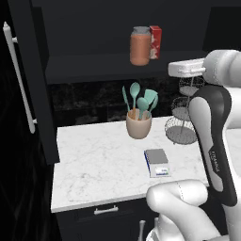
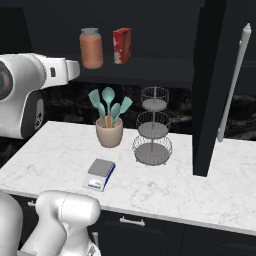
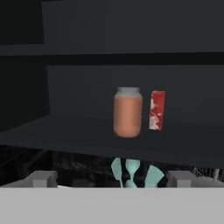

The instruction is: Pick the honey bottle and place it on the digital scale for weighing, and close the cabinet.

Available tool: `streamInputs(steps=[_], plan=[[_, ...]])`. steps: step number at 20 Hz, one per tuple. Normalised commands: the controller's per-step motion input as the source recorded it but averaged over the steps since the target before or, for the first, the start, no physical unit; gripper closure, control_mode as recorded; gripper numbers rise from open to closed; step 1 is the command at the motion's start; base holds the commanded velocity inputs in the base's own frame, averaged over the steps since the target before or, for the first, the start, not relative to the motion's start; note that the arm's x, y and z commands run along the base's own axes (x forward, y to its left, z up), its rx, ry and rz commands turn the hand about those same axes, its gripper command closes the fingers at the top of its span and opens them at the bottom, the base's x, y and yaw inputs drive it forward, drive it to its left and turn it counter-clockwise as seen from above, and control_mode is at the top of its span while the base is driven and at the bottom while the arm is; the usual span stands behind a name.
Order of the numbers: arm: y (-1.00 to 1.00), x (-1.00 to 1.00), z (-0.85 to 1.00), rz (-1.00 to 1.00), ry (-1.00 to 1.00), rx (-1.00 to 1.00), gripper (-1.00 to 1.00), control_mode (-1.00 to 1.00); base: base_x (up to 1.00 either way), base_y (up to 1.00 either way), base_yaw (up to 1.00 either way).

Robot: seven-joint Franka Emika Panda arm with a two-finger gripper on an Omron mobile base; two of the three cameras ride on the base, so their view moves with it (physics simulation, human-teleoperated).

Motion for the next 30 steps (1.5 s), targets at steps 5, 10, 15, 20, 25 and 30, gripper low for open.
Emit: streamInputs(steps=[5, 10, 15, 20, 25, 30], plan=[[0.00, 0.12, 0.50, 0.00, -0.24, 0.00, -1.00, -1.00, 0.00, 0.00, 0.00], [0.00, 0.10, 0.50, 0.00, -0.21, 0.00, -1.00, -1.00, 0.00, 0.00, 0.00], [-0.03, 0.70, 0.06, 0.06, 0.12, 0.03, -1.00, -1.00, 0.00, 0.00, 0.00], [-0.01, 0.89, 0.00, 0.01, 0.22, 0.00, -1.00, -1.00, 0.00, 0.00, 0.00], [-0.04, 0.66, 0.07, -0.01, 0.05, 0.00, -1.00, -1.00, 0.00, 0.00, 0.00], [0.00, 0.84, 0.00, 0.00, 0.08, 0.00, -1.00, -1.00, 0.00, 0.00, 0.00]])
